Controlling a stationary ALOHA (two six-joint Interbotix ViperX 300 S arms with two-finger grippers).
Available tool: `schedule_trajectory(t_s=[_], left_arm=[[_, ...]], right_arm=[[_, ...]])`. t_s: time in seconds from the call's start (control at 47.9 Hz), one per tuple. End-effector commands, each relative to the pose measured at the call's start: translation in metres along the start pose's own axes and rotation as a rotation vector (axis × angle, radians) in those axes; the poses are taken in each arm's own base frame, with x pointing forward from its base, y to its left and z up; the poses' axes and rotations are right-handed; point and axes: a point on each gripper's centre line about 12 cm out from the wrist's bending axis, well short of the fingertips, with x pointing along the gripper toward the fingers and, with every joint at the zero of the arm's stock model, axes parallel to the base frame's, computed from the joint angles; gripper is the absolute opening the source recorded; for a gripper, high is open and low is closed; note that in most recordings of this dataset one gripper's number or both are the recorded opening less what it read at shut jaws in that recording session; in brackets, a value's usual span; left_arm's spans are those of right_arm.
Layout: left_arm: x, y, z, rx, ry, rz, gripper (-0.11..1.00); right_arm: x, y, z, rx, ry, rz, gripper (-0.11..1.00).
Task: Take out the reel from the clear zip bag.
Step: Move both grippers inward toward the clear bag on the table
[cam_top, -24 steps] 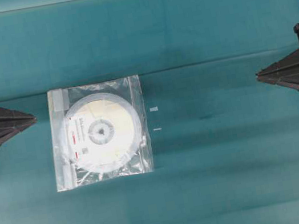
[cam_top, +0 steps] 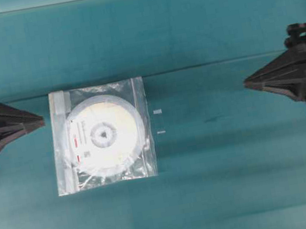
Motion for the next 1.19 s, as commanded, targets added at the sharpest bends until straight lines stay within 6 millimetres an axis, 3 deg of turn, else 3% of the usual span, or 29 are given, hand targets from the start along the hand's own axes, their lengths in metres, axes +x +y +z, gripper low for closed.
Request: schedule_trajectory(t_s=[0.0,0.209,0.418,0.794,0.94,1.066,1.17], left_arm=[[0.008,-0.001,0.003,-0.078,0.014,0.006,-0.02],[0.030,0.005,-0.011,-0.393,0.093,0.064,-0.02],[0.038,0.016,-0.037,-0.573,0.217,0.173,-0.02],[0.004,0.049,-0.096,-0.653,0.333,0.343,-0.01],[-0.002,0.054,-0.108,-0.659,0.344,0.361,-0.01],[-0.003,0.061,-0.110,-0.665,0.334,0.385,0.12],[-0.004,0.069,-0.118,-0.673,0.349,0.432,0.38]], right_arm=[[0.012,-0.002,-0.002,0.059,0.027,-0.017,0.00],[0.041,-0.013,-0.022,0.187,0.138,-0.088,0.00],[0.066,-0.020,-0.035,0.214,0.224,-0.138,0.00],[0.083,-0.032,-0.044,0.280,0.264,-0.201,0.00],[0.083,-0.036,-0.049,0.333,0.271,-0.227,0.00],[0.085,-0.038,-0.053,0.338,0.282,-0.236,0.00],[0.086,-0.038,-0.053,0.336,0.281,-0.235,0.00]])
